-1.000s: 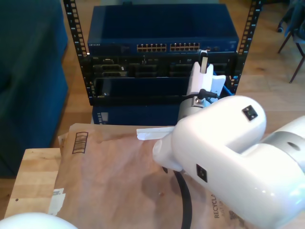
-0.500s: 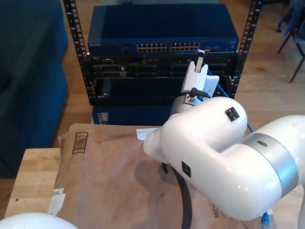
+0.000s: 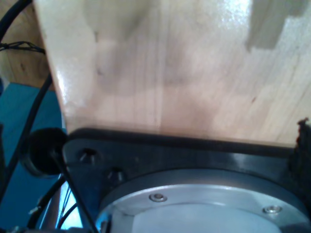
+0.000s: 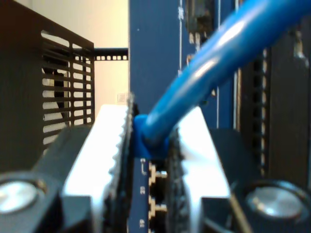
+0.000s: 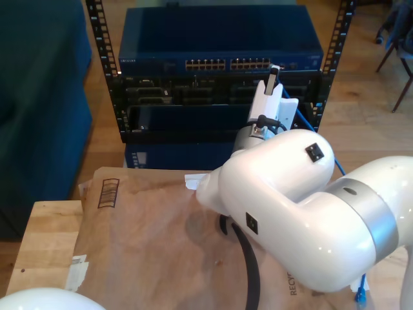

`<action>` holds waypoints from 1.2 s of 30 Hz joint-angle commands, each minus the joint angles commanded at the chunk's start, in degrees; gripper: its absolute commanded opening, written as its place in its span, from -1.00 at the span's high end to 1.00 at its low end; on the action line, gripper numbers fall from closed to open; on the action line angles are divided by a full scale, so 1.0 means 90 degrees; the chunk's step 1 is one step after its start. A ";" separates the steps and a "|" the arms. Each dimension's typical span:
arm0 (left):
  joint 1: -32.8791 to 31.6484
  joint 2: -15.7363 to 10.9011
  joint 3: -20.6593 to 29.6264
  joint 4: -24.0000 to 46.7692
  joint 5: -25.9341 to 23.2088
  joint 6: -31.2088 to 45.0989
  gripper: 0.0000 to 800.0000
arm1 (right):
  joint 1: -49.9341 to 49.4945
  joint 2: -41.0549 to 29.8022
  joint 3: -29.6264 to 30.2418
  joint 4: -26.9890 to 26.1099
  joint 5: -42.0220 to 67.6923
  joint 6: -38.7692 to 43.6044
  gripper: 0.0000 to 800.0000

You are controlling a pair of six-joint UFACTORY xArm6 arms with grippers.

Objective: Grab the cable and plug it in

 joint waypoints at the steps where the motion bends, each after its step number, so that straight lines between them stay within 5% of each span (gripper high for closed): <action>1: 0.0000 0.0000 0.0000 0.0000 0.0000 0.0000 -1.00 | 0.0000 0.0010 -0.0039 -0.0010 0.0000 -0.0010 1.00; 36: 0.0000 0.0000 0.0000 0.0000 0.0000 0.0000 -1.00 | -0.0147 0.0127 -0.0186 -0.0371 0.0117 -0.0039 1.00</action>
